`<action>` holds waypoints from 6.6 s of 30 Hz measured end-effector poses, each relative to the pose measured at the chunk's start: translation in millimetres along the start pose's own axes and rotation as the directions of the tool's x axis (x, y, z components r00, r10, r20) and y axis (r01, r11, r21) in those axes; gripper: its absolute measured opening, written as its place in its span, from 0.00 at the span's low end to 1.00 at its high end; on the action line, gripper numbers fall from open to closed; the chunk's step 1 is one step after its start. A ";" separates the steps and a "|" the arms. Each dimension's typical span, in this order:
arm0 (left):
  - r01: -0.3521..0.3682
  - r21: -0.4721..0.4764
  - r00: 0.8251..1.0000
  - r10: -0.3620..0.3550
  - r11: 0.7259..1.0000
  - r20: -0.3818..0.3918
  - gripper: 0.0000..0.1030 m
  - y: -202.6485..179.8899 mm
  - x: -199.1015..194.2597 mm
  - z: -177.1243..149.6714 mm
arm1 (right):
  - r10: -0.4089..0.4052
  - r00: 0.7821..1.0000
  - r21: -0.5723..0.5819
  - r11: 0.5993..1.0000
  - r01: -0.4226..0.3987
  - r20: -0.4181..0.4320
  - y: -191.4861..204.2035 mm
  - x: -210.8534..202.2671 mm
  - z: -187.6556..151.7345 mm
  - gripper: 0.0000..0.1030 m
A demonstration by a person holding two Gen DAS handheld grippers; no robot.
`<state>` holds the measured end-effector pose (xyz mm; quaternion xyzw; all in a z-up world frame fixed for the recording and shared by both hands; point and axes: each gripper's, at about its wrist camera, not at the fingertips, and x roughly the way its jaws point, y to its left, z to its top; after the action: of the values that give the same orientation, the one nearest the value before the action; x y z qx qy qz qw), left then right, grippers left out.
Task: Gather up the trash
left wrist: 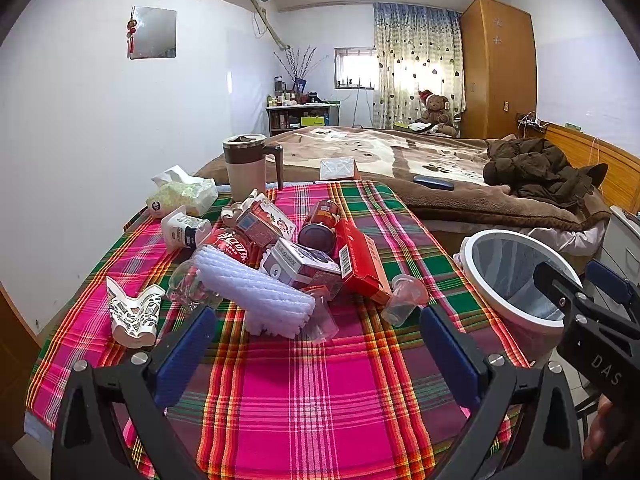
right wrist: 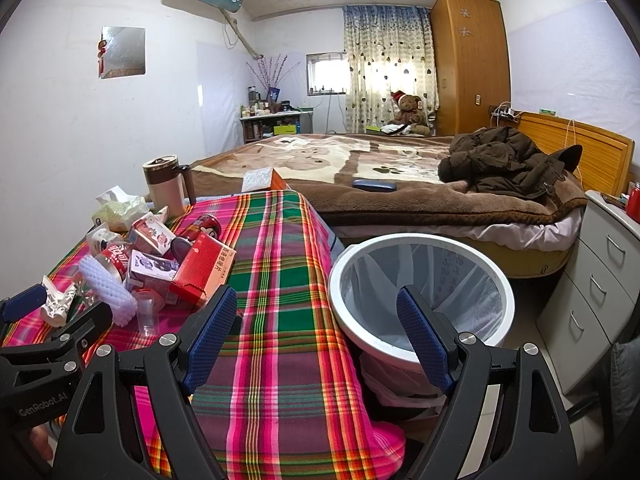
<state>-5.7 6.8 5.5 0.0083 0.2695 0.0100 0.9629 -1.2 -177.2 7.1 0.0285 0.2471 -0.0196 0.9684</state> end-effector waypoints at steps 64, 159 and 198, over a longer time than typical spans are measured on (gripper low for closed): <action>-0.144 -0.353 0.965 0.052 0.925 -0.258 0.81 199.5 83.3 -32.0 | 0.233 0.920 0.099 0.972 -0.213 -0.314 63.0 105.7 -20.7 0.59; 0.505 0.095 0.849 -0.474 0.858 -0.234 0.77 -144.3 108.8 44.7 | -0.057 0.963 0.144 0.985 0.098 -0.262 -136.3 106.0 13.0 0.64; 0.159 -0.129 0.981 -0.171 0.979 -0.087 0.79 72.9 76.6 43.6 | 0.197 0.961 0.066 0.980 -0.188 -0.194 11.4 96.3 30.1 0.64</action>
<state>81.4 81.0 4.6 -0.0732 0.3151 -0.0532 0.9447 98.2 -170.0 -12.2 0.0770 0.3386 0.0718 0.9350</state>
